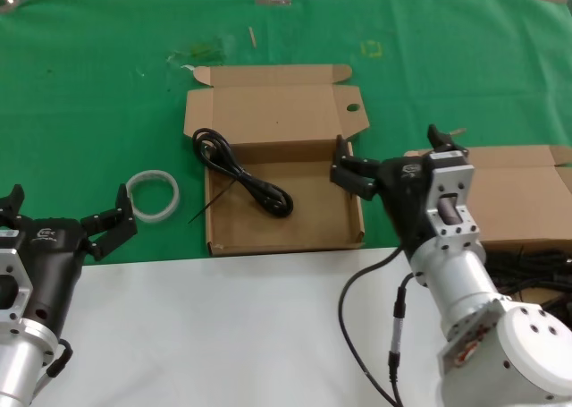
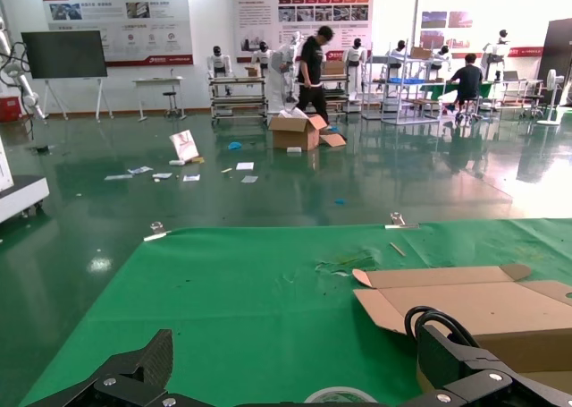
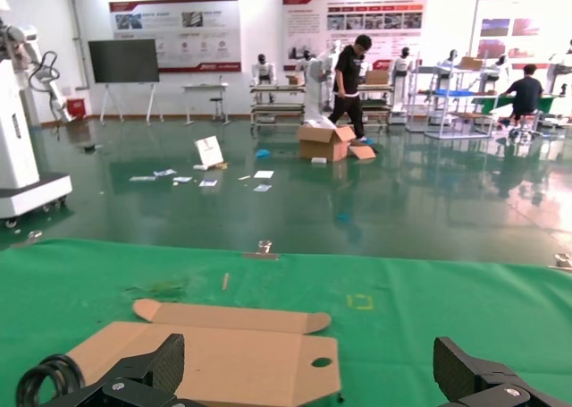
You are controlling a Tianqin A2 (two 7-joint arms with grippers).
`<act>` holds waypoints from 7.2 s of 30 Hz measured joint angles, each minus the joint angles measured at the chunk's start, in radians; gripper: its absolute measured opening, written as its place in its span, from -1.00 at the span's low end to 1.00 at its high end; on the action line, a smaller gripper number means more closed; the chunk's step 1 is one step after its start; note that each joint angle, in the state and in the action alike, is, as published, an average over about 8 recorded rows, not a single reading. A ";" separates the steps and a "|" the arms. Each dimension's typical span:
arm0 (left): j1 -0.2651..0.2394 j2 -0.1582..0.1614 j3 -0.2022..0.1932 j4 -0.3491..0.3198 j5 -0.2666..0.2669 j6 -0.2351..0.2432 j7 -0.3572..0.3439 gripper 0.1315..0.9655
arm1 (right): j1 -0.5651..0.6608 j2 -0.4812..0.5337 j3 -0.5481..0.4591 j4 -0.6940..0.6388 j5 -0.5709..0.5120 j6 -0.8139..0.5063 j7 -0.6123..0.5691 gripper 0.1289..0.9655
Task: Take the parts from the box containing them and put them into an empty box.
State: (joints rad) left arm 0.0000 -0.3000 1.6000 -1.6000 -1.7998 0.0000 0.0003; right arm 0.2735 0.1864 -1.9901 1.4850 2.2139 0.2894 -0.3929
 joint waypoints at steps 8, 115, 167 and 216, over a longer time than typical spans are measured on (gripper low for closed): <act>0.000 0.000 0.000 0.000 0.000 0.000 0.000 1.00 | -0.067 0.000 0.096 0.028 -0.101 -0.071 0.096 1.00; 0.000 0.000 0.000 0.000 0.000 0.000 0.000 1.00 | -0.252 0.000 0.360 0.106 -0.382 -0.267 0.362 1.00; 0.000 0.000 0.000 0.000 0.000 0.000 0.000 1.00 | -0.252 0.000 0.360 0.106 -0.382 -0.267 0.362 1.00; 0.000 0.000 0.000 0.000 0.000 0.000 0.000 1.00 | -0.252 0.000 0.360 0.106 -0.382 -0.267 0.362 1.00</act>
State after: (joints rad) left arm 0.0000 -0.3000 1.6000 -1.6000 -1.8000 0.0000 0.0000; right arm 0.0212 0.1862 -1.6302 1.5911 1.8320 0.0224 -0.0304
